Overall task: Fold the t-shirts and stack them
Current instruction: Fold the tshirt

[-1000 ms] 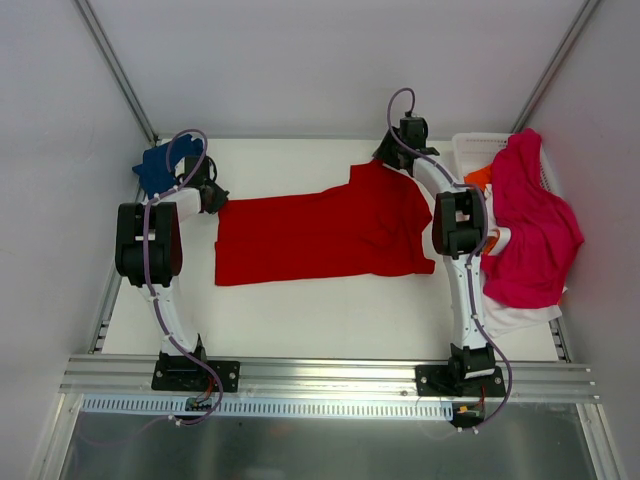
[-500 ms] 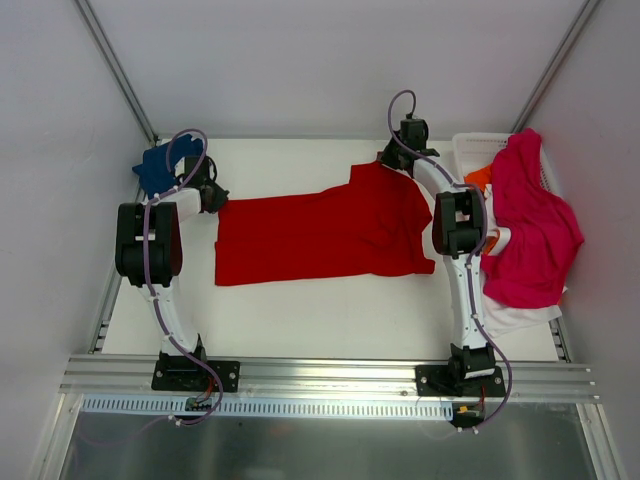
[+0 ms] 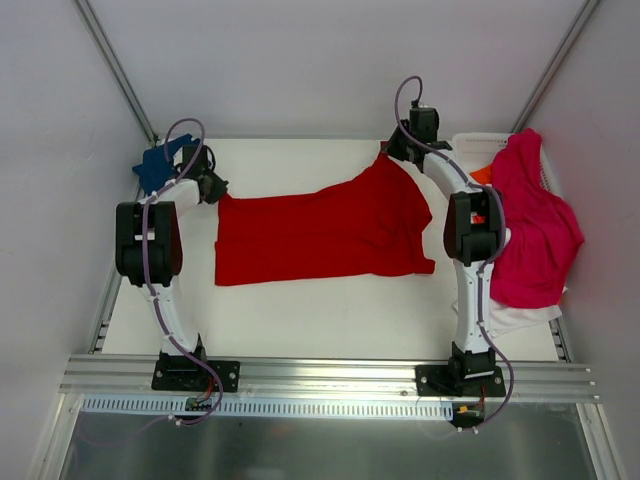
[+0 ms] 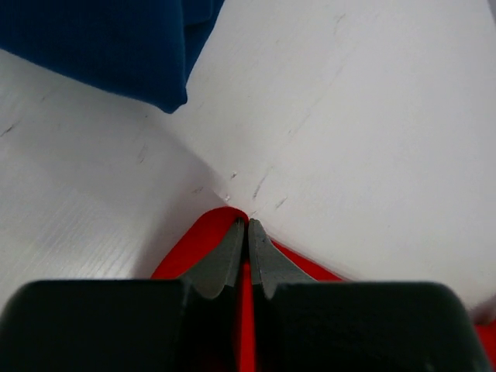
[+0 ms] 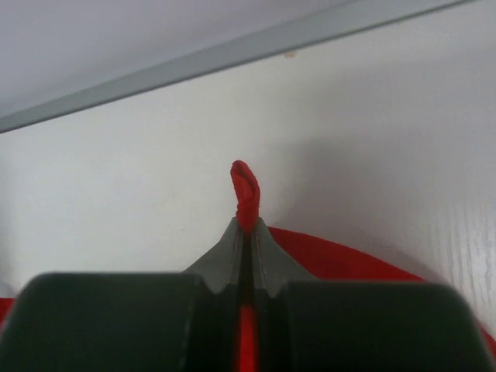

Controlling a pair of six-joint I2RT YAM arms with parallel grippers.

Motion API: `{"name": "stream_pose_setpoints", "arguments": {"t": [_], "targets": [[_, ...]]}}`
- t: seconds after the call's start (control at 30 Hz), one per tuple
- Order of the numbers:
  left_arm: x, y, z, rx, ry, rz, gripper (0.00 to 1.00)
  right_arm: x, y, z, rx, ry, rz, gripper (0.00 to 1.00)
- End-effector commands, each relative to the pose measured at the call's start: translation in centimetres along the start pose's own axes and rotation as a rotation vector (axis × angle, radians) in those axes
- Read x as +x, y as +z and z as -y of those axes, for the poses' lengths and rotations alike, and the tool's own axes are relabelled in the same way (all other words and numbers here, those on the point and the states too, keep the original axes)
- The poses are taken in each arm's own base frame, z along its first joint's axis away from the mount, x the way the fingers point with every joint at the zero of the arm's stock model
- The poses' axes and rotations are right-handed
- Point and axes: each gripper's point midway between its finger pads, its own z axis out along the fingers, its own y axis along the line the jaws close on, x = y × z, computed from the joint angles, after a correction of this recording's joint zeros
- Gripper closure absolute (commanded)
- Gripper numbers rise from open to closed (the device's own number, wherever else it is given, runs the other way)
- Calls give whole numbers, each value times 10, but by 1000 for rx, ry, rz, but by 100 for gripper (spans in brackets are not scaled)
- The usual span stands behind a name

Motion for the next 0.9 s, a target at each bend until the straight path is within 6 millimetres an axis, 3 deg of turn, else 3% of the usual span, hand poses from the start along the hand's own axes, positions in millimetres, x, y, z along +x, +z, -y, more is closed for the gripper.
{"name": "stream_pose_setpoints", "arguments": {"t": [0.0, 0.27, 0.4, 0.73, 0.87], "targets": [[-37, -36, 25, 75, 5, 65, 100, -56, -53, -40, -87, -54, 119, 100], [-42, -67, 34, 129, -19, 80, 100, -58, -87, -46, -93, -84, 130, 99], [-25, -68, 26, 132, -36, 33, 100, -58, -107, -49, -93, -113, 138, 100], [-9, -71, 0, 112, -64, 4, 100, -24, -144, -30, -42, -134, 80, 99], [-6, -74, -15, 107, -84, 1, 100, -1, -155, -14, -1, -140, 42, 99]]}}
